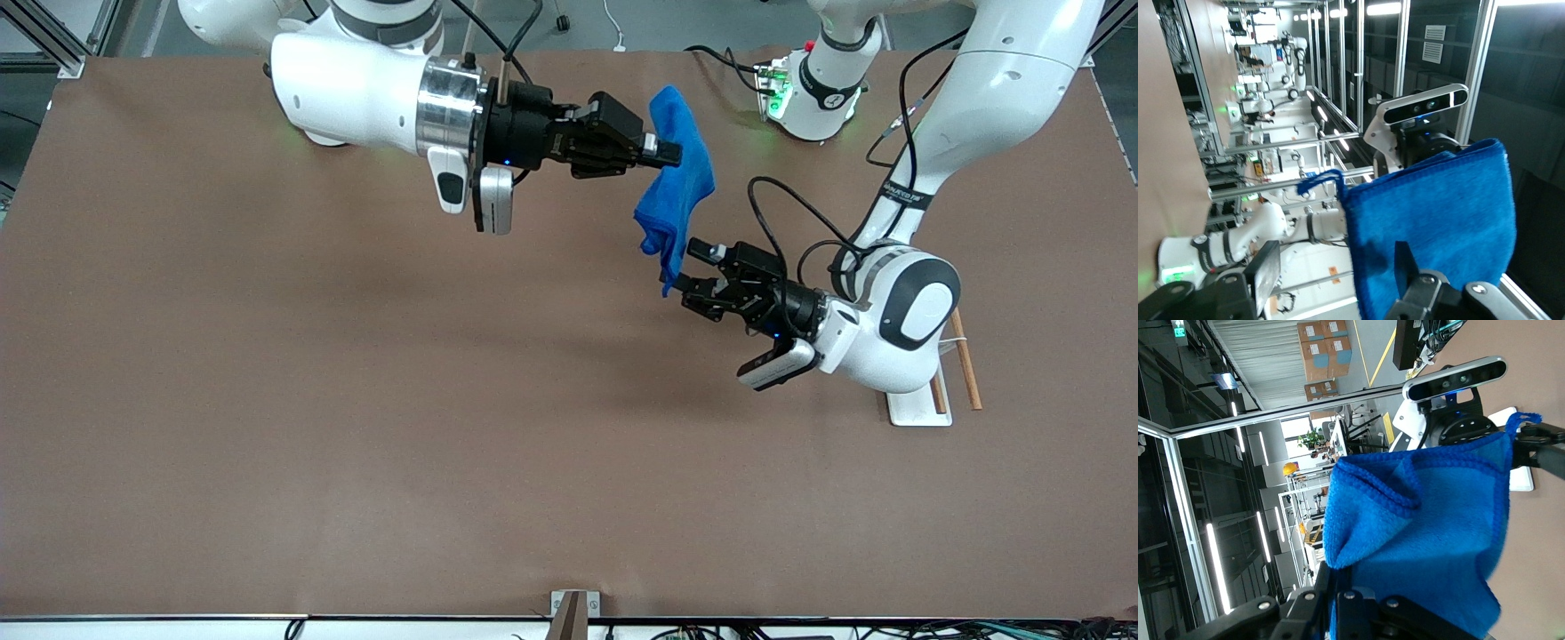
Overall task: Right arm passes towel to left arm to hang
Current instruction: 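Carry the towel toward the left gripper and grasp it there, then open the right gripper and release the towel to the left gripper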
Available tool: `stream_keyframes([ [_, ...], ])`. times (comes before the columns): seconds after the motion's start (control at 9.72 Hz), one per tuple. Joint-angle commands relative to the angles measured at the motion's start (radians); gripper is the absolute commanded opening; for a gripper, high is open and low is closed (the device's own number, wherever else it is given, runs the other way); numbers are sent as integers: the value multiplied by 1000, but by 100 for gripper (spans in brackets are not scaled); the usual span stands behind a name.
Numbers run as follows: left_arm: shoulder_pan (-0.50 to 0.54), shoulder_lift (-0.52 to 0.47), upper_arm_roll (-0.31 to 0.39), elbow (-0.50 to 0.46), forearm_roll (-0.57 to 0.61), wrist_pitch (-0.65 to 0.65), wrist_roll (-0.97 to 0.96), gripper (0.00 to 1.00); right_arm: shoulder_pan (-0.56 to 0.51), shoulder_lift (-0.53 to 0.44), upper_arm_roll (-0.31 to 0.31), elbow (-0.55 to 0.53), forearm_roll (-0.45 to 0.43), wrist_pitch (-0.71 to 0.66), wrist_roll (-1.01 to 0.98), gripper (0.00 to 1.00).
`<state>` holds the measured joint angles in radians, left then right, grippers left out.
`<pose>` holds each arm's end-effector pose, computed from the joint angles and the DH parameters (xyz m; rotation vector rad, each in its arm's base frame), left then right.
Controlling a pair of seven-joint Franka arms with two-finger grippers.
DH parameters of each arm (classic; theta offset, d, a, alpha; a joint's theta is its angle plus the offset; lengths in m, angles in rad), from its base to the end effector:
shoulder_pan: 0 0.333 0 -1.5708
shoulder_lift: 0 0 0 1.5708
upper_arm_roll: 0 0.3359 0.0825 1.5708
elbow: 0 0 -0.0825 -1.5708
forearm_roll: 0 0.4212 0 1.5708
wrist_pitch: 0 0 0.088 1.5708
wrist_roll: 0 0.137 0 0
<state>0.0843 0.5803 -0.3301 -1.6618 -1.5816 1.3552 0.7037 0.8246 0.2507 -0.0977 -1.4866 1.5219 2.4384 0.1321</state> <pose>0.6382 -0.2751 0.3812 1.2258 -0.2934 -0.2310 0.5407 0.5220 0.6220 -1.7225 0.2738 0.0388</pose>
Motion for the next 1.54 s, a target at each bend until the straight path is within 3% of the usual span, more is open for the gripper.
stream_keyframes([
  [0.0,23,-16,-1,-22,-3,-33,-55,76,25,31,-10,15,23,19,-8,1],
  [0.41,52,-37,0,-22,34,-70,-96,48,28,99,-10,69,24,22,-26,1],
  [0.62,71,-33,0,-21,64,-71,-96,44,28,101,-10,69,24,22,-26,1],
  [0.72,77,-33,0,-19,77,-74,-95,37,28,101,-10,69,23,24,-26,2],
  [0.82,80,-34,0,-19,78,-74,-96,20,28,101,-10,69,24,33,-25,4],
  [0.93,80,-33,0,-19,84,-74,-95,9,27,101,-10,69,24,33,-25,4],
  [1.03,81,-34,0,-15,87,-74,-96,1,27,101,-10,69,24,33,-25,3],
  [1.34,81,-33,2,-10,87,-73,-99,0,27,99,-10,69,23,33,-25,6],
  [1.44,80,-34,6,-9,89,-71,-99,0,19,99,-10,69,23,33,-25,52],
])
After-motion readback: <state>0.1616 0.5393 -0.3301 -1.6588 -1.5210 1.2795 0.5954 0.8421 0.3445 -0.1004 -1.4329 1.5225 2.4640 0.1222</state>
